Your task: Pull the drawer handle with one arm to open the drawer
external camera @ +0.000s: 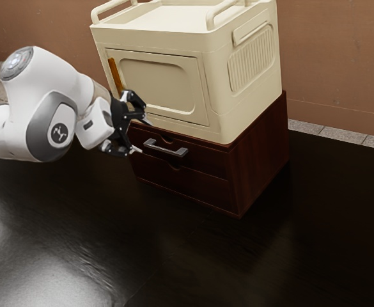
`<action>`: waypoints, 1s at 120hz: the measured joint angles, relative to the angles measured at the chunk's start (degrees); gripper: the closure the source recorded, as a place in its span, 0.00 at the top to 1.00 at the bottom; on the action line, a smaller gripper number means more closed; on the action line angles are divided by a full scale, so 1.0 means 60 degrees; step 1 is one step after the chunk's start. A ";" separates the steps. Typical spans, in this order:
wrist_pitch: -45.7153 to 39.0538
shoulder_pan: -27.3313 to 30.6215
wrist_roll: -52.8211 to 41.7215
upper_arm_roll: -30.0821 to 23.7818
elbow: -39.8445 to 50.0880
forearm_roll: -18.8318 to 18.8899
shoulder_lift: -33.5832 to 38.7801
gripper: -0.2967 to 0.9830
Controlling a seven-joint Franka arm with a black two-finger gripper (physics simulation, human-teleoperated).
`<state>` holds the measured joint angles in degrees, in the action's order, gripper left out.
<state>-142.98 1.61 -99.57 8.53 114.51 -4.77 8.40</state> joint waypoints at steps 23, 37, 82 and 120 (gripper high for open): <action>-0.0420 -0.0002 -0.0008 0.0000 0.0005 -0.0055 -0.0301 0.48; -0.0642 -0.0007 0.0014 0.0005 0.0006 -0.0064 -0.0471 0.44; -0.0903 -0.0087 0.0060 -0.0013 0.0437 -0.0072 -0.0380 0.38; -0.0948 -0.0289 0.0083 -0.0015 0.0502 -0.0306 -0.0428 0.34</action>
<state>-148.67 -0.13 -99.07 8.44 117.52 -6.60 5.83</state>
